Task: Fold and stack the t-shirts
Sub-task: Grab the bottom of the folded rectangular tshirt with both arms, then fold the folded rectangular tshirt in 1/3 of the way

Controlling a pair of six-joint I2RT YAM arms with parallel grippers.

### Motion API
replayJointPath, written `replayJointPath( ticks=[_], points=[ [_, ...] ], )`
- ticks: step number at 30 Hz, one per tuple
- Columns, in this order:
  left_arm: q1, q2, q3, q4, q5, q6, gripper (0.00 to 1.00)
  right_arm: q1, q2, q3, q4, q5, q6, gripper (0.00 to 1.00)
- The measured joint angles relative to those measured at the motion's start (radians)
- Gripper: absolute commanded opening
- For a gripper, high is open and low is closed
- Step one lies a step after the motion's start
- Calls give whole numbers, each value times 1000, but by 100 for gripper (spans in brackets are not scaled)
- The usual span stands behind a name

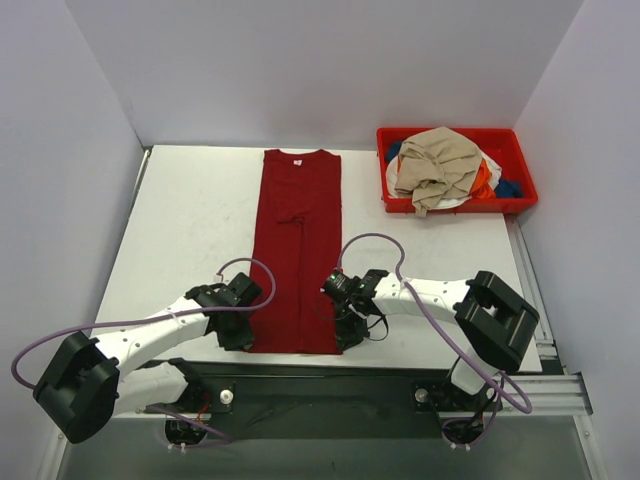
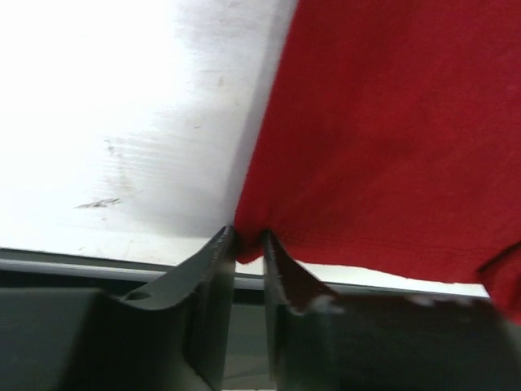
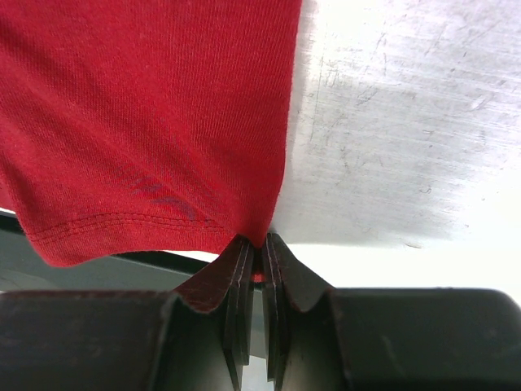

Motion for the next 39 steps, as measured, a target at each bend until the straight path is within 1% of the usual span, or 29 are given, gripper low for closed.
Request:
replayJointPath(
  ticks=[1,2,4,5,9,17,21,25,31,35,39],
  points=[
    [0,0,-1,8,8,1,20,0,0,0,0,0,0,9],
    [0,2,-2,14,13,1,12,0,0,0,0,0,0,9],
    [0,2,-5,26,23,2,4,0,-2,0,-2,0,-4,7],
    [0,0,-5,28,25,3,0,0,-3,0,-3,0,-7,5],
    [0,-19,-14,36,35,3,0,0,-8,0,-10,0,-25,0],
    [-5,-85,-24,22,44,-7,0,0,-65,1,-48,0,-51,0],
    [-29,-116,-16,-3,48,-25,0,8,-93,1,-73,0,-53,0],
    [-78,-141,15,-47,51,-52,0,24,-124,1,-105,0,-53,0],
    [-181,-174,68,-117,49,-107,0,59,-180,1,-159,0,-49,0],
    [-256,-192,111,-172,39,-153,0,103,-224,1,-203,0,-33,0],
    [-288,-232,163,-209,34,-190,0,129,-276,2,-249,0,-16,0]
  ],
)
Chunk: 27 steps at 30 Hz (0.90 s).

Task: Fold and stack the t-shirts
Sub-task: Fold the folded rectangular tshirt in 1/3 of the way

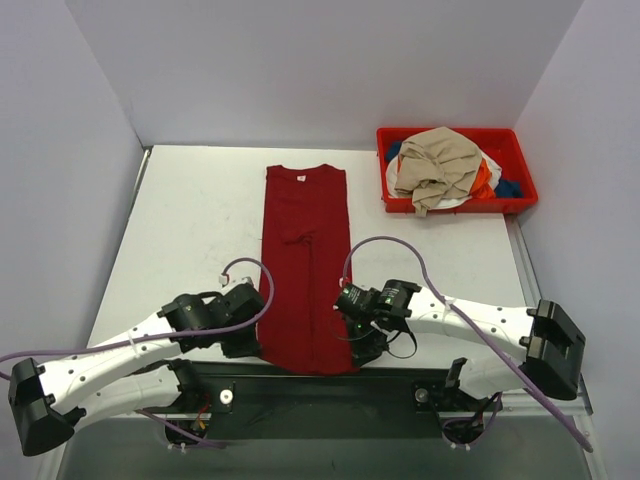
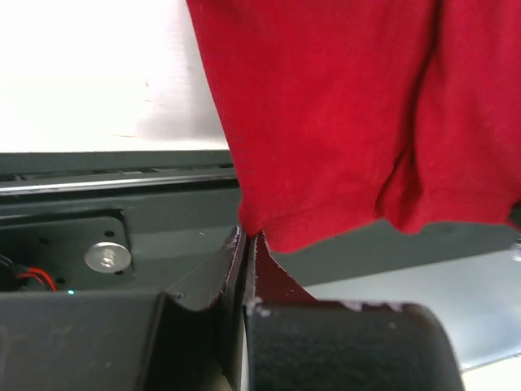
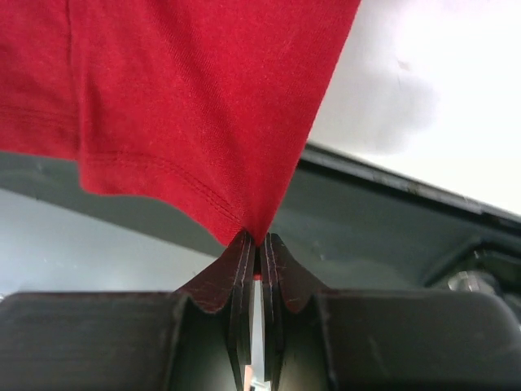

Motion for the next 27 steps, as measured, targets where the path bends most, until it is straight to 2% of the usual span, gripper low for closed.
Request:
replayJointPath(
  ticks=[12,17,21,27],
  points=[
    [6,12,180,-46,-76,-16,0,-29,-61,167,-182,56,-27,0],
    [114,74,211,-21,-69,55,0,-130,-5,233,-212,87,-89,0],
    [236,117,211,32,-37,140,0,-200,113,338,-210,117,-163,0],
    [345,235,214,163,36,261,0,-260,285,500,-223,148,-258,0]
  ],
)
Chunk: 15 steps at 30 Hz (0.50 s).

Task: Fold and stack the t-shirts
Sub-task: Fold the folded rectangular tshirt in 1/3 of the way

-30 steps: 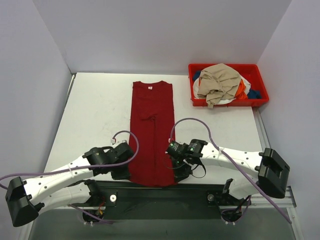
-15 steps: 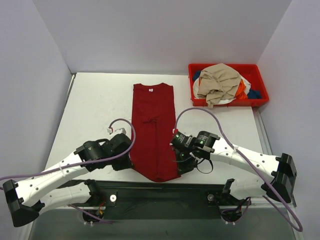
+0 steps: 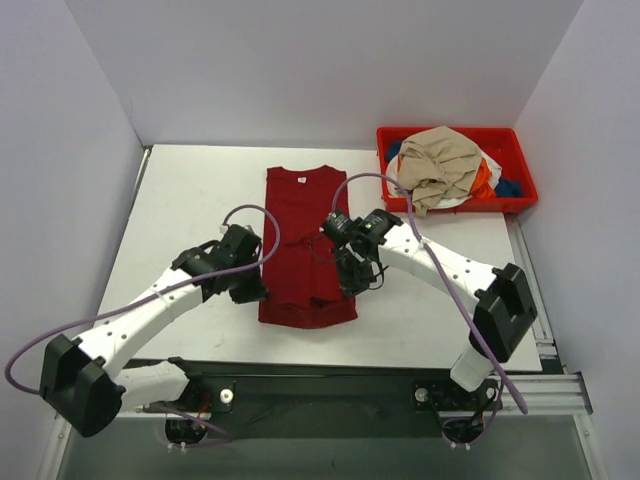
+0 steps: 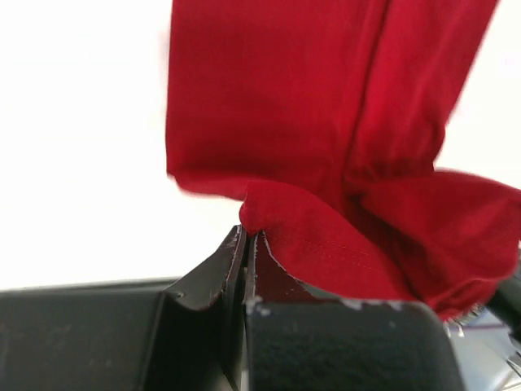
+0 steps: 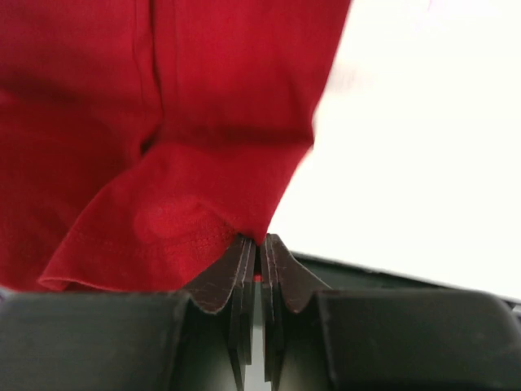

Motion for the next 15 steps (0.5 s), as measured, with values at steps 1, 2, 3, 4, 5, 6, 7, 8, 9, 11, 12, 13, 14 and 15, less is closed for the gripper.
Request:
replayJointPath(
  ticks=[1,2,3,4,5,6,7,8,9,11,12,13,14,15],
  points=[
    [19,32,6,15,8,20,0,-10,27,21,3,4,-15,0],
    [42,63,12,34,17,41,0,-22,55,47,-2,8,-31,0],
    [66,92,19,53,28,61,0,-33,82,73,-2,11,-45,0],
    [90,120,28,68,37,77,0,-45,109,97,3,13,-62,0],
    [117,150,40,87,46,98,0,-57,137,124,1,14,-76,0],
    [139,174,50,102,53,116,0,-70,163,150,2,15,-91,0],
    [158,196,63,116,59,129,0,-84,189,174,3,16,-105,0],
    [177,219,76,131,68,145,0,-97,212,199,2,16,-117,0],
    [193,244,90,148,75,158,0,-112,236,225,1,17,-130,0],
    [222,297,122,186,90,182,0,-145,285,279,3,17,-157,0],
    [239,334,142,209,103,196,0,-159,304,300,5,18,-168,0],
    [250,364,156,232,112,204,0,-171,322,319,3,19,-175,0],
    [262,395,170,252,120,214,0,-188,348,350,0,20,-188,0],
    [274,429,187,265,128,220,0,-202,373,382,-3,21,-198,0]
  ],
)
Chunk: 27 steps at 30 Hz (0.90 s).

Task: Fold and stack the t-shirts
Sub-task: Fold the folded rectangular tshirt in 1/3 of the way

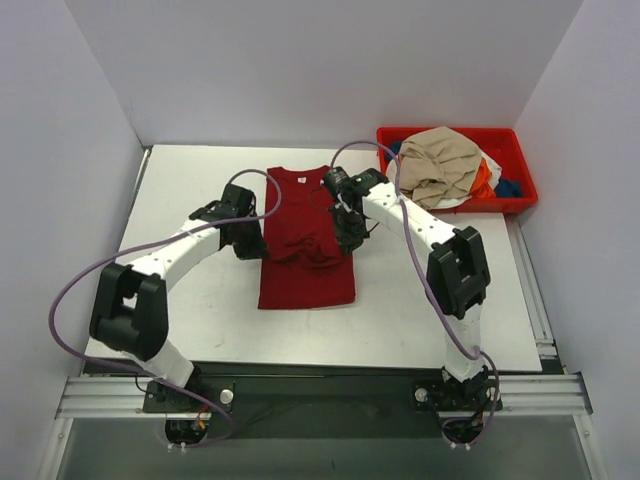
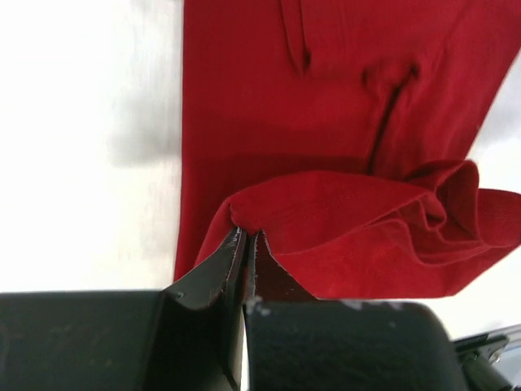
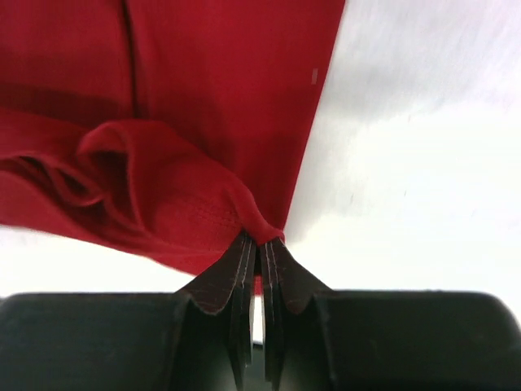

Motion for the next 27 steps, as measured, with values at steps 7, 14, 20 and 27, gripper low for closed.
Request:
replayJointPath(
  ticks=[7,14,20,27],
  points=[
    [60,190,122,61,34,24,0,-75,195,228,5,4,-50,0],
    [69,272,192,82,46,29,37,-129,283,291,6,-14,-60,25],
    [69,258,187,82,-5,8,69,-153,290,294,5,-18,-71,56],
    [69,89,80,100,-28,5,69,-156,189,161,20,-19,-74,56]
  ],
)
